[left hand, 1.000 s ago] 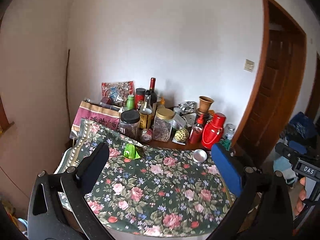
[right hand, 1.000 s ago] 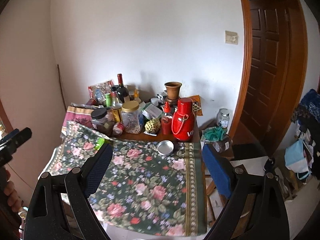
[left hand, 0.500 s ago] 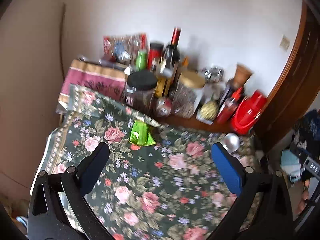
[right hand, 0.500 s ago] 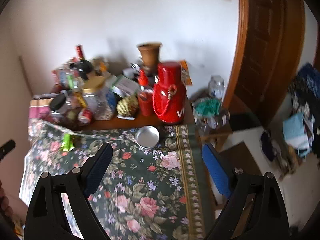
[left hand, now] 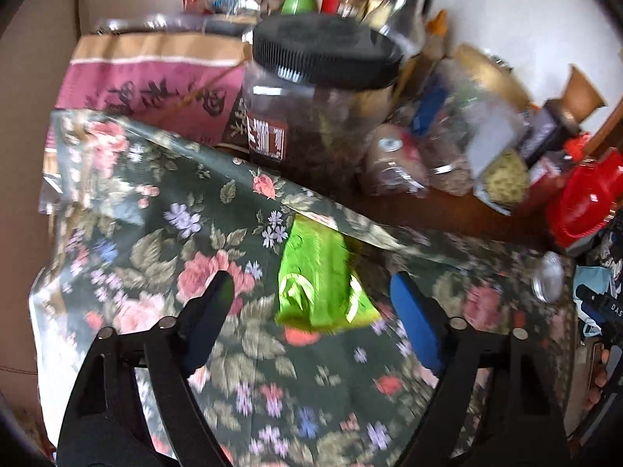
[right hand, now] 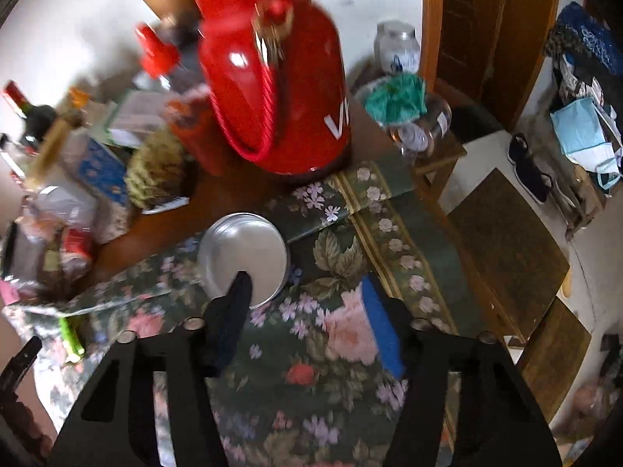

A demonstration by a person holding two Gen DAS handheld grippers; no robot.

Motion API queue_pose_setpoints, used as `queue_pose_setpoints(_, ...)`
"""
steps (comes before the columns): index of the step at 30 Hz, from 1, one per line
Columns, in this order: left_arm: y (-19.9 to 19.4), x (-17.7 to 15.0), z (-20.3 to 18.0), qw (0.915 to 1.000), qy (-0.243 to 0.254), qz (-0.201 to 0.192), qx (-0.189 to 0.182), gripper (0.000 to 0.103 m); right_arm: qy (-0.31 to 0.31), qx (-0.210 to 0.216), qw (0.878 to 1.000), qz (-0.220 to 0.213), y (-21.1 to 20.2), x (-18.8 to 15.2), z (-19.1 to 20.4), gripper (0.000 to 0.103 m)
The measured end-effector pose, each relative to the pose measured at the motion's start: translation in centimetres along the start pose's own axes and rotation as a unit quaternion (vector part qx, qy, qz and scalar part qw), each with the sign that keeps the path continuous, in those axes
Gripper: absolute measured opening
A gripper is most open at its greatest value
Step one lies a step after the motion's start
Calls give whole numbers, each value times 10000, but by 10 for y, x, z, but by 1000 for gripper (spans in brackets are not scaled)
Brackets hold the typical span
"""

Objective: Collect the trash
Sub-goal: 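Grasp the silver tin lid with the right tool while the left tool grasps the green bag, then carry the silver tin lid and green bag down over the white bucket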

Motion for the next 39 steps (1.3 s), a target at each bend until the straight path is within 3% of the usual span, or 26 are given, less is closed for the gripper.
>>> queue_pose_setpoints(7,35,6,8,9999,-41,139,-11,75,-397,-65,9991,96,25,3,22,33)
queue_pose_setpoints(9,43,7,9,9998,-44,181,21,70,-464,-73,9988,131,29,2,25,26)
queue_pose_setpoints(12,52,5,11,9996,-29,251,114,61,-400,-114,9990,184,36,2,30,25)
queue_pose_setpoints(14,58,3,13,9991,-96,343,223,53,-302,-118,9994,131,38,4,30,18)
queue_pose_setpoints(15,60,3,14,9990,-146,355,219,52,-289,-99,9994,133,38,4,30,10)
queue_pose_setpoints(19,53,1,13,9993,-138,296,196,43,-320,-99,9994,86,39,5,35,4)
queue_pose_setpoints(30,3,-22,-12,9993,198,224,234,31,-741,133,9969,-247,-5,-9,44,3)
queue_pose_setpoints(39,-56,-44,-64,9997,137,-172,-59,27,-1017,569,9894,-862,-68,-12,10,3)
Point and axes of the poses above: each gripper's, at about its wrist camera, not at the fingertips, and y roughly the way its jaws point, z to its left, x to its top, the point moved 2 cm from there along y, roughly the way its jaws point, and after that the axes turned 15 degrees about -x, right-handed, at the moved point
